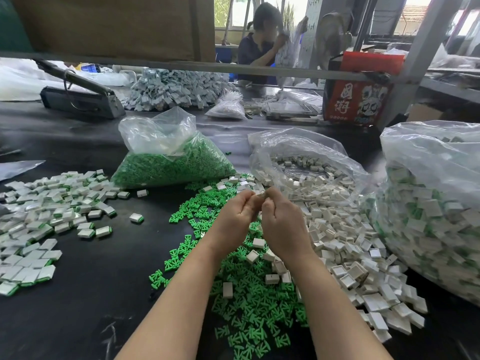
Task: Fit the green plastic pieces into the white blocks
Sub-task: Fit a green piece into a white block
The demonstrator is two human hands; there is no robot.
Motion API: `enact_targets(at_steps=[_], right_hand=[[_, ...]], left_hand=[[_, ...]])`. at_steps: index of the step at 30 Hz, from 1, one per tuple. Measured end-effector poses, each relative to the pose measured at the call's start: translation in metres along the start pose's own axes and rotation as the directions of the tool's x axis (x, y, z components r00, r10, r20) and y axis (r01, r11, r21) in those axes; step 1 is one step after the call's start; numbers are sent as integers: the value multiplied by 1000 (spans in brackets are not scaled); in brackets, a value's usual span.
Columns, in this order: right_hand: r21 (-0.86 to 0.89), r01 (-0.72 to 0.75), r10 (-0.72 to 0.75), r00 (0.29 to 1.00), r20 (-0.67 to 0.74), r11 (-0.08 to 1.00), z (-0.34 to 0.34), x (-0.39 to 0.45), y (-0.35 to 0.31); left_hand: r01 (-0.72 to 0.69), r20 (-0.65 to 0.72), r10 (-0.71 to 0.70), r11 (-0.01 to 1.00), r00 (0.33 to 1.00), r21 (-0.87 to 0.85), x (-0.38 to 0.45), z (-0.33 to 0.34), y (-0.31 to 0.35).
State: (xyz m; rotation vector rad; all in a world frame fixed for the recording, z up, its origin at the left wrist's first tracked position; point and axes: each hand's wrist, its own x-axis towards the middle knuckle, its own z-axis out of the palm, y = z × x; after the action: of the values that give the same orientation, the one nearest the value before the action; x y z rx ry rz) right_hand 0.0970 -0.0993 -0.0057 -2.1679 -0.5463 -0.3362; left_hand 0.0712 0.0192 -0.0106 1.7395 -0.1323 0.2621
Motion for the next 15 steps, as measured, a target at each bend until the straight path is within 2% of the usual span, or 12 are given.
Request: enact_targets(at_steps=[4,7,10,15], right_hand=[[341,-225,230,973,28,913,-3,6,-1],[490,-341,303,940,158,802,-4,8,1],[620,-401,262,915,306,674,-3,8,1],[758,-389,168,919,355,524,-1,6,5]], left_hand=[[-15,-84,16,1000,996,8,0,-5,1],[-14,-108,7,998,994,-68,0,-3,2],[-16,-73,11,997,997,-73,-1,-1,4],[-41,-95,34,996,995,-74,1,2,6]])
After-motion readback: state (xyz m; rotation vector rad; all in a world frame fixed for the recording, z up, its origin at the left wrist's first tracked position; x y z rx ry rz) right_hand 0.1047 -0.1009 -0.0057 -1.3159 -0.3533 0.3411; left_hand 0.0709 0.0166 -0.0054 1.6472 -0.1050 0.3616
